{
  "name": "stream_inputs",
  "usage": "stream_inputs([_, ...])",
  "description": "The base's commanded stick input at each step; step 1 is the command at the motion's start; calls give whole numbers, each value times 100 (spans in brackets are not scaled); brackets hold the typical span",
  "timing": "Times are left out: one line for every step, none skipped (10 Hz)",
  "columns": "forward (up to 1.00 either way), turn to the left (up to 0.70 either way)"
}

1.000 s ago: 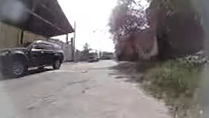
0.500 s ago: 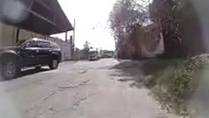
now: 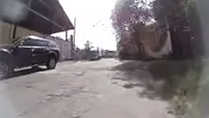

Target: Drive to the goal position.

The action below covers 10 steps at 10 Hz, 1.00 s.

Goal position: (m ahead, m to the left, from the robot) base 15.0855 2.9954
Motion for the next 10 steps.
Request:
stream_inputs([100,0])
stream_inputs([100,0])
stream_inputs([100,0])
stream_inputs([100,0])
stream_inputs([100,0])
stream_inputs([100,0])
stream_inputs([100,0])
stream_inputs([100,0])
stream_inputs([100,0])
stream_inputs([100,0])
